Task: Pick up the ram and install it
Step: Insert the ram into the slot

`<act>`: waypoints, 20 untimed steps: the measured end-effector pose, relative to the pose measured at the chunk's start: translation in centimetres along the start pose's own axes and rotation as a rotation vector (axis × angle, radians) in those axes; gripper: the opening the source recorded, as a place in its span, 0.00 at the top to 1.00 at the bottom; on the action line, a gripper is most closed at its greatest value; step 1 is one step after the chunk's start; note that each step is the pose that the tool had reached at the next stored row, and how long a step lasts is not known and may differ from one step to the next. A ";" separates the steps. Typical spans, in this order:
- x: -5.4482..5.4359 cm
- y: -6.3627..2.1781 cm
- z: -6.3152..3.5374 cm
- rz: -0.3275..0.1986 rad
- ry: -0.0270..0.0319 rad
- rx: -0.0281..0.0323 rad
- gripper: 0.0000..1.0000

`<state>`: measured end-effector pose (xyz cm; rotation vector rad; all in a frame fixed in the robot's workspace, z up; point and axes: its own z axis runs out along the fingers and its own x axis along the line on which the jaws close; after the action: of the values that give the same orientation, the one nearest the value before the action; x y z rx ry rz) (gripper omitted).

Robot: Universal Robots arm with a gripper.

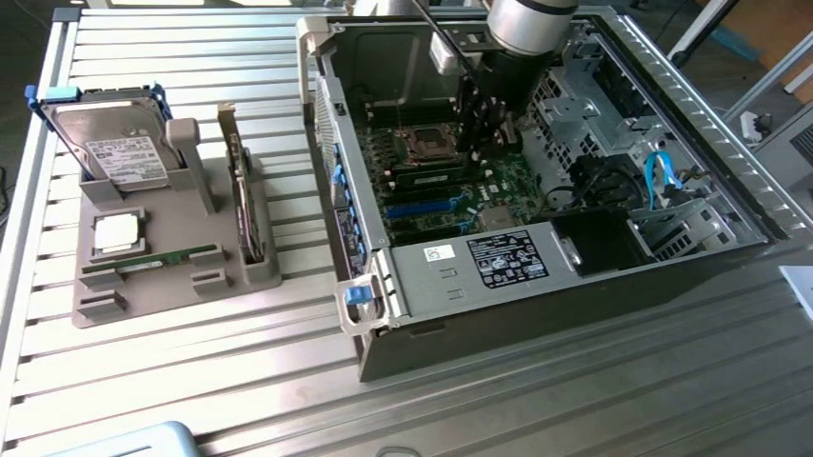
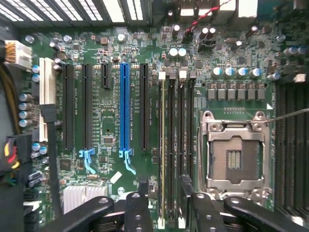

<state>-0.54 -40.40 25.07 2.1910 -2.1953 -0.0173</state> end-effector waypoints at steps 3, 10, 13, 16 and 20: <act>0.0 0.08 -2.20 0.000 0.0005 0.0000 0.62; 0.0 0.20 -5.53 0.000 0.0035 0.0000 0.62; 0.0 0.26 -7.04 0.000 0.0059 0.0000 0.62; 0.0 0.31 -8.44 0.000 0.0117 0.0000 0.62; -0.1 0.35 -9.60 0.001 0.0223 0.0001 0.62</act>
<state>-0.55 -40.10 34.67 2.1795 -2.1846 0.0071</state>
